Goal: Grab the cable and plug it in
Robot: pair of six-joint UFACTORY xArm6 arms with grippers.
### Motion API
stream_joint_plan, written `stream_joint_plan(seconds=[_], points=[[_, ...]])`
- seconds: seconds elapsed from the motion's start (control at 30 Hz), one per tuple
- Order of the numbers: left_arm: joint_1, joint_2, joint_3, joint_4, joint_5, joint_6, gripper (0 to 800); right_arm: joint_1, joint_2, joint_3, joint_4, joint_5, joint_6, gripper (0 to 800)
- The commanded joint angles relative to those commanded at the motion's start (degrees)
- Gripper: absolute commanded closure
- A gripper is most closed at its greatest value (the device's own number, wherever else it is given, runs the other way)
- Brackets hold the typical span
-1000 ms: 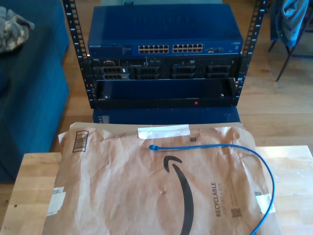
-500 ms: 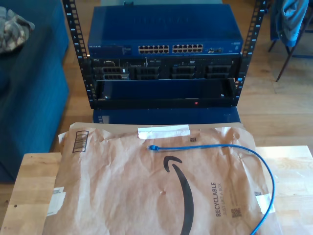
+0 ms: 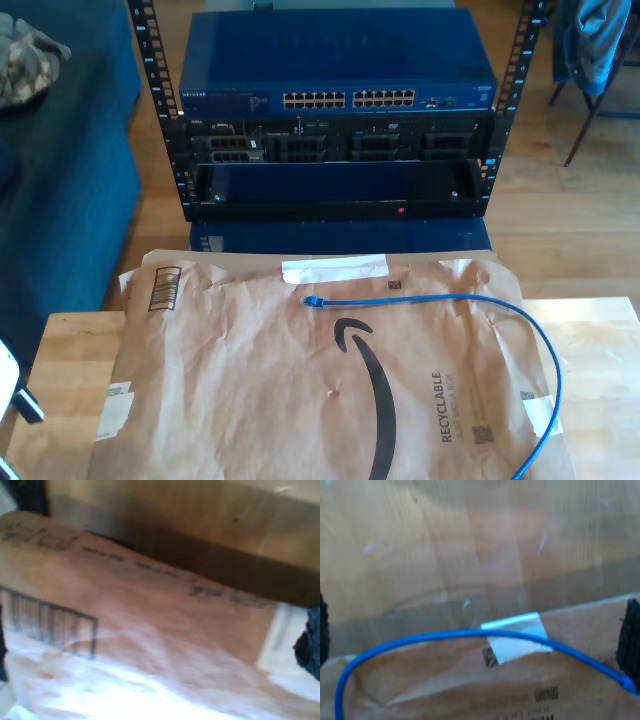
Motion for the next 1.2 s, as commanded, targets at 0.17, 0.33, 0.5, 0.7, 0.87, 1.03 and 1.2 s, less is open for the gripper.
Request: stream_joint_plan(seconds=[0.17,0.33,0.5,0.7,0.87,1.03,1.2], points=[[-2.46,1.58,-0.44,0.09,-1.93,-3.78,0,6.86,1.14,0.09,3.78,-0.09,6.24,2],[-7.74,2.37,-0.35,0.09,-4.66,-6.42,0,15.74,4.75,0.0,9.93,-1.32,8.53,2],[-13.54,5.01,-1.49,0.09,-6.68,-10.73,0,27.69,9.85,-0.88,10.2,-13.01,12.66,3],[-14.68,6.68,-5.45,0.09,-6.68,-11.34,0,34.11,22.86,-10.73,9.93,-14.15,16.0,4],[-14.77,7.12,-5.98,0.09,-6.77,-11.52,0,38.24,31.82,-19.52,9.41,-14.15,21.19,4],[-14.86,7.21,-5.98,0.09,-6.86,-11.69,0,40.09,37.98,-24.53,8.0,-16.18,25.14,4],[-14.86,7.47,-5.98,0.09,-7.74,-11.6,0,40.18,42.2,-27.08,5.98,-18.2,26.81,7]])
